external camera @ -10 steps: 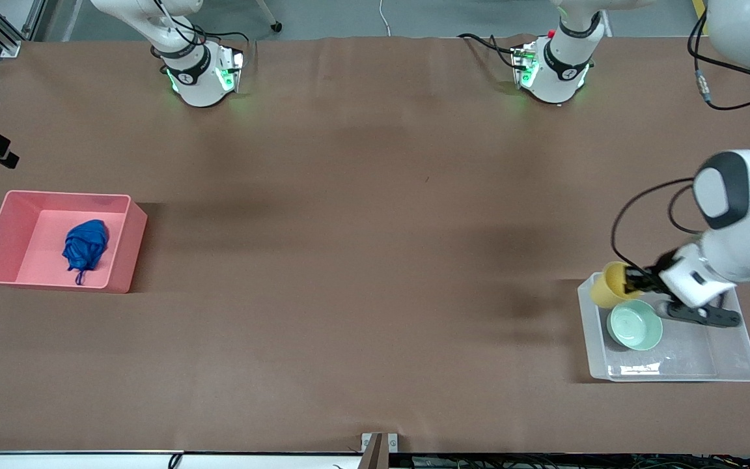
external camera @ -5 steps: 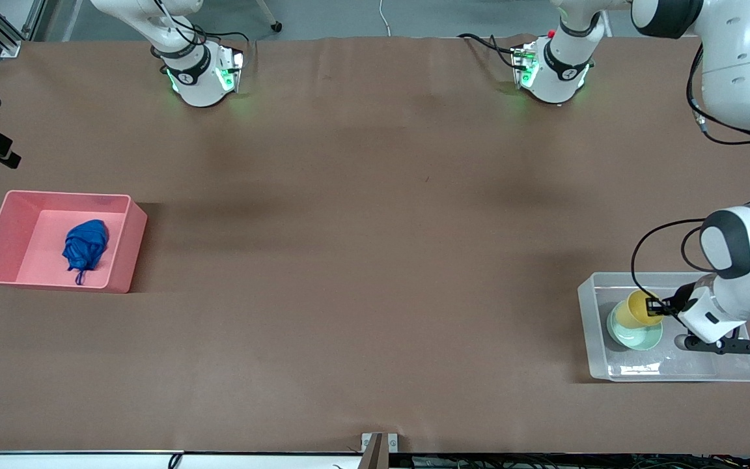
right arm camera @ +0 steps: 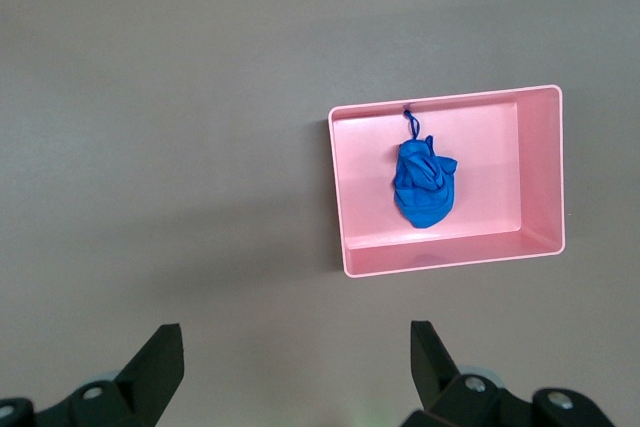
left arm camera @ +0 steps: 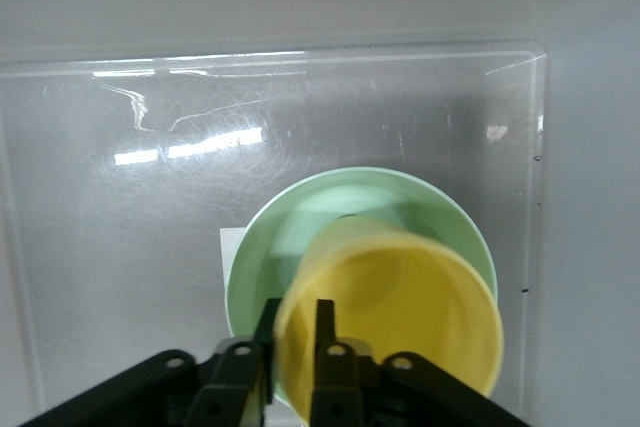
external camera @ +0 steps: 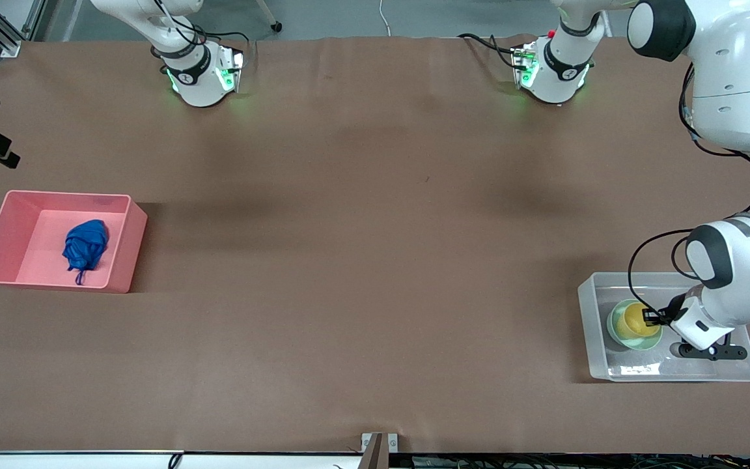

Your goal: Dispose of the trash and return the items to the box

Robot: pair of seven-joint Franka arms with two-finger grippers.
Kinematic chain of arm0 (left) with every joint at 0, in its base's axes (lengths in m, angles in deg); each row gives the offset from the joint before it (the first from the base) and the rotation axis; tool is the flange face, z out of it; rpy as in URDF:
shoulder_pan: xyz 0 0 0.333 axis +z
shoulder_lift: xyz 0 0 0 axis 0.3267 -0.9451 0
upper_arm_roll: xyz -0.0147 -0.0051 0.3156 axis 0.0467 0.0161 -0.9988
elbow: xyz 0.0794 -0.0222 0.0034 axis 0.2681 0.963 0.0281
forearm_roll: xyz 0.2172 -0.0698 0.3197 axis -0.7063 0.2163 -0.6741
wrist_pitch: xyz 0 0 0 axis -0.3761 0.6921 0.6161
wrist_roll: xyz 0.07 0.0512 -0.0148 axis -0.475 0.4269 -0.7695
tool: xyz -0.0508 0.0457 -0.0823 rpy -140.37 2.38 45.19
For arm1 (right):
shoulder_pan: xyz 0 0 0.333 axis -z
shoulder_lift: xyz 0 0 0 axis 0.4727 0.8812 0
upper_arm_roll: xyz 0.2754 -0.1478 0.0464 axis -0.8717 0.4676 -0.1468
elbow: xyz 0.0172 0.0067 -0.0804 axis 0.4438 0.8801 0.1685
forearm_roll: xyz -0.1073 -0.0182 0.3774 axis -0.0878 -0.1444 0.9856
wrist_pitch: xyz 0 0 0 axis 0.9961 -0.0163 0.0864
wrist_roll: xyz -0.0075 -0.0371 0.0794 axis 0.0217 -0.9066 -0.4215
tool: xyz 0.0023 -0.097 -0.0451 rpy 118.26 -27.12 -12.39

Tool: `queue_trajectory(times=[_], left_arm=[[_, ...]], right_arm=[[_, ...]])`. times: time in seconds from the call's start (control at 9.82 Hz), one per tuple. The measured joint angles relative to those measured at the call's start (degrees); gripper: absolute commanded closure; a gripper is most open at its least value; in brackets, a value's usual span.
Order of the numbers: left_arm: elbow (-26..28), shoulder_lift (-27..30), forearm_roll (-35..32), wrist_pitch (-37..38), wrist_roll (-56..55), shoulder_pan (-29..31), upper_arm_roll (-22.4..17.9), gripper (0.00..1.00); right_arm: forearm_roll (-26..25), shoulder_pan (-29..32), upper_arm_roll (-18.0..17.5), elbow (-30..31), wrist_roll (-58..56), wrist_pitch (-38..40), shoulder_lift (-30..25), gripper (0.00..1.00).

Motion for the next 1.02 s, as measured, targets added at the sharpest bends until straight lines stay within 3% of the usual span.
queue_trajectory(times=[0.2, 0.41, 1.02], left_arm=[[-1.84, 1.79, 0.00, -0.53, -0.02, -0.08, -0.01, 0.00], [-2.02, 8.54, 0.00, 0.38, -0.06, -0.50, 0.30, 0.00], [11.71, 40.55, -4.97, 20.81, -3.36, -1.03, 4.77, 0.00]], right_arm=[[0.00, 0.00, 0.02, 0.00, 0.00, 0.00, 0.00, 0.00], [0.00, -0.01, 0.00, -0.02, 0.00, -0.03, 0.00, 0.00], [0.00, -0.04, 0.06, -0.04, 0.00, -0.02, 0.02, 0.00]])
